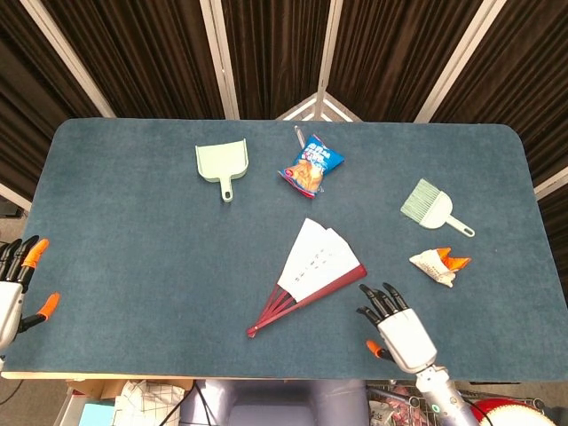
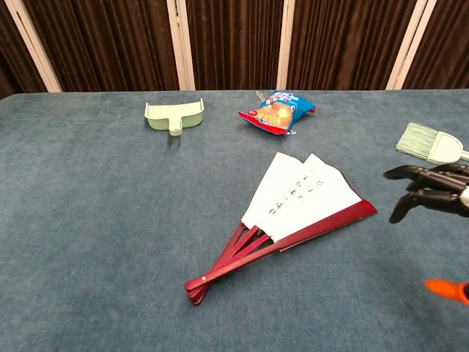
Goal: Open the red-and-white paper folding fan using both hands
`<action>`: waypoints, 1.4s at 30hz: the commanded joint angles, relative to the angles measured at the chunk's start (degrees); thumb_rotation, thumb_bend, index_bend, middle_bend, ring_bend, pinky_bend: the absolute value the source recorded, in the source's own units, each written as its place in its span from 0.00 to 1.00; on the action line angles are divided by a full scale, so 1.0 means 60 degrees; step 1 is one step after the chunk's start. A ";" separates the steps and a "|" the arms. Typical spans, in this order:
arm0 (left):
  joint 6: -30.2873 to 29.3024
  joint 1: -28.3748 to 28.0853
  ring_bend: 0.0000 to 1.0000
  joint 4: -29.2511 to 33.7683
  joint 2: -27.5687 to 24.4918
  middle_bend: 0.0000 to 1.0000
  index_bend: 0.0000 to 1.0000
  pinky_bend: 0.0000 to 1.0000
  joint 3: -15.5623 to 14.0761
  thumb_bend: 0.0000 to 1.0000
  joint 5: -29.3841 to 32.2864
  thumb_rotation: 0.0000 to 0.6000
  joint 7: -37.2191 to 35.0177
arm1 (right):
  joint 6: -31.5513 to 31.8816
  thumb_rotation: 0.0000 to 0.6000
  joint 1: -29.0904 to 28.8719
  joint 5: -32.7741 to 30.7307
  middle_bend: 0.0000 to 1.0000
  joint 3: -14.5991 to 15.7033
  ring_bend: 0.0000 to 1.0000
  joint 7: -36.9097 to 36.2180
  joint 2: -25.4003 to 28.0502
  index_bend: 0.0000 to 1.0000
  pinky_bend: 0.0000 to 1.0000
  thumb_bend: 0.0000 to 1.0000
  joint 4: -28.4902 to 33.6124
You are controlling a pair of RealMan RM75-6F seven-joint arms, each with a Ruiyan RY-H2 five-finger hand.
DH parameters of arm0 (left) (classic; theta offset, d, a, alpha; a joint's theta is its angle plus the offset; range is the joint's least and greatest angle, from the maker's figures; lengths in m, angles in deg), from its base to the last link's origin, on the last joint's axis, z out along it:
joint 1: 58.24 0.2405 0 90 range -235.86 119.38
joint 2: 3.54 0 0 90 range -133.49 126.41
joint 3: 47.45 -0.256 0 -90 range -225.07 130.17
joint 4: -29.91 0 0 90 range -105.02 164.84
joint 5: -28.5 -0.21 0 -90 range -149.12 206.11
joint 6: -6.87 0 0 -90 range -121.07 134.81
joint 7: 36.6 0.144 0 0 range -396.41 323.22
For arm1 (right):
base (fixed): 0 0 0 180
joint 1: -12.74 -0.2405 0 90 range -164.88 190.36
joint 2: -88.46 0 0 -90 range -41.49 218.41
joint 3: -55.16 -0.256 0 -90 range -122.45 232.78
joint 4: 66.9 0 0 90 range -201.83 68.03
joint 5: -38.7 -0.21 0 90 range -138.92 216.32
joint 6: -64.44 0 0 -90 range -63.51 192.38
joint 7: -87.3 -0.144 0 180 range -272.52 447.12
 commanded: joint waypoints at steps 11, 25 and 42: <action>0.0049 -0.0022 0.00 -0.0017 -0.0001 0.03 0.06 0.05 0.0049 0.42 0.0104 1.00 -0.0011 | -0.0559 1.00 -0.0548 -0.0319 0.12 -0.0481 0.20 0.0866 -0.1344 0.40 0.14 0.19 -0.0700; 0.0062 -0.0024 0.00 -0.0043 -0.0030 0.03 0.06 0.05 0.0107 0.42 0.0217 1.00 -0.0100 | -0.1332 1.00 -0.1296 -0.0787 0.12 -0.0942 0.20 0.1407 -0.2441 0.42 0.14 0.19 -0.1423; 0.0131 -0.0054 0.00 -0.0076 -0.0055 0.03 0.06 0.05 0.0167 0.42 0.0343 1.00 -0.0199 | -0.1668 1.00 -0.1970 -0.1133 0.12 -0.1116 0.20 0.1190 -0.3279 0.43 0.14 0.21 -0.2495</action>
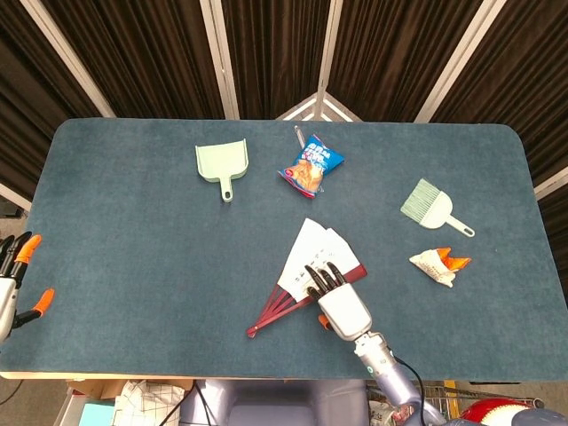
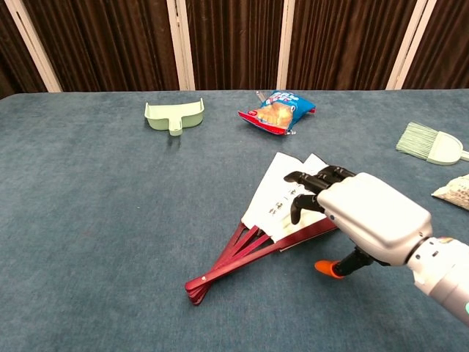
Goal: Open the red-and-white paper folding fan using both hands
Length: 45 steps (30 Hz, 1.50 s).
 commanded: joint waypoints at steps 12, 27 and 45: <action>0.0147 -0.0063 0.00 -0.0005 0.0050 0.03 0.06 0.05 0.0039 0.42 0.0139 1.00 0.0132 | -0.0053 1.00 -0.0436 -0.0144 0.12 -0.0026 0.21 -0.0182 -0.0552 0.45 0.14 0.24 -0.0676; 0.0205 -0.0086 0.00 0.0012 0.0069 0.02 0.06 0.05 0.0050 0.42 0.0207 1.00 0.0201 | -0.0126 1.00 -0.0750 -0.0302 0.12 -0.0008 0.22 -0.0260 -0.0892 0.52 0.14 0.28 -0.1034; 0.0260 -0.0108 0.00 0.0004 0.0070 0.02 0.06 0.05 0.0045 0.42 0.0240 1.00 0.0213 | -0.0215 1.00 -0.1046 -0.0521 0.14 -0.0004 0.23 -0.0217 -0.1091 0.57 0.15 0.37 -0.1211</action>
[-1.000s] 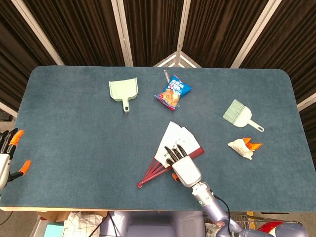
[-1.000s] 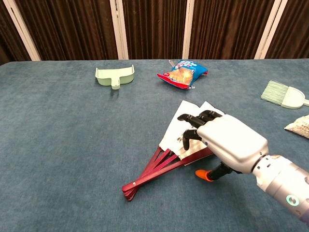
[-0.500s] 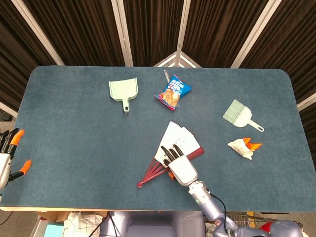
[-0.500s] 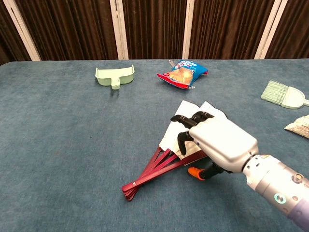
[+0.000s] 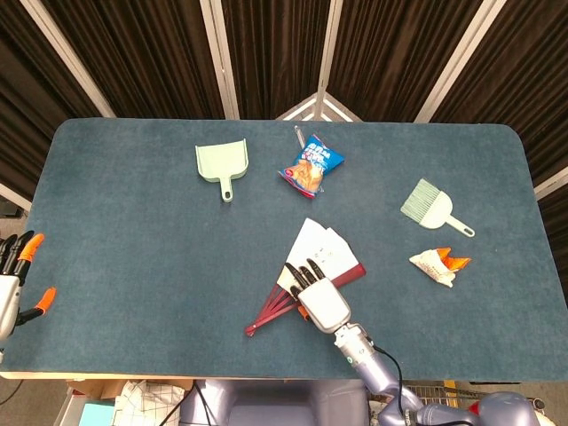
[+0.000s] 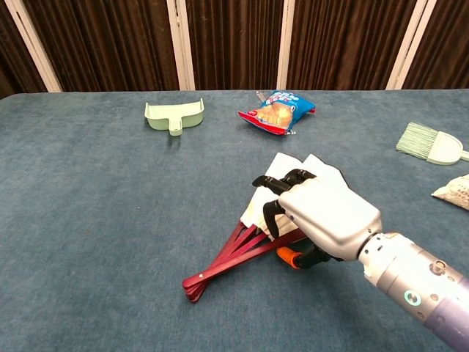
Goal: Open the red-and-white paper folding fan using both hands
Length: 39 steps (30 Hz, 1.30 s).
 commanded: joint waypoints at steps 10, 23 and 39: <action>0.0010 -0.0004 0.00 0.0027 -0.0001 0.02 0.06 0.05 -0.0014 0.42 -0.0005 1.00 0.0022 | 0.0022 1.00 -0.0132 -0.0062 0.14 0.0054 0.23 0.0231 -0.0163 0.57 0.15 0.38 -0.0317; 0.0045 -0.0016 0.00 0.0014 -0.0009 0.02 0.06 0.05 -0.0008 0.42 0.0030 1.00 -0.0010 | 0.0115 1.00 -0.0208 -0.0147 0.15 0.0088 0.24 0.0075 -0.0105 0.67 0.16 0.46 -0.0236; -0.0054 0.0029 0.00 0.0054 -0.0071 0.02 0.06 0.05 -0.0054 0.42 -0.0085 1.00 -0.0159 | -0.0292 1.00 -0.0704 -0.0135 0.15 -0.0305 0.24 0.0260 0.2510 0.68 0.16 0.46 0.3540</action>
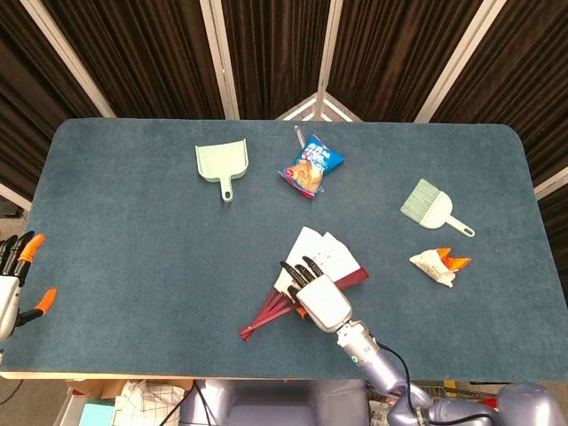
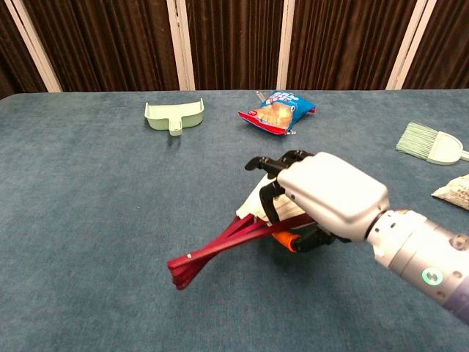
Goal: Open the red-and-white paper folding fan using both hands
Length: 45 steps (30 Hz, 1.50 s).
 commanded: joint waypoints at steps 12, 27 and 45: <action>-0.0255 0.0033 0.00 -0.0078 -0.0002 0.02 0.06 0.05 -0.0031 0.42 -0.0308 1.00 -0.0279 | -0.1786 1.00 -0.1096 -0.2100 0.15 -0.2227 0.24 0.1042 0.3899 0.68 0.16 0.47 0.4732; -0.0386 -0.0063 0.00 -0.0376 0.0071 0.03 0.06 0.05 -0.0026 0.37 -0.0649 1.00 -0.1441 | -0.3003 1.00 -0.2636 -0.6248 0.15 -0.3609 0.24 0.1886 0.5348 0.68 0.16 0.47 0.6400; 0.0043 -0.0650 0.00 -0.0606 0.0652 0.05 0.15 0.05 -0.0336 0.34 -0.1506 1.00 -0.3244 | -0.2042 1.00 -0.4999 -0.8036 0.15 -0.3475 0.24 0.3325 0.4081 0.69 0.16 0.48 0.7234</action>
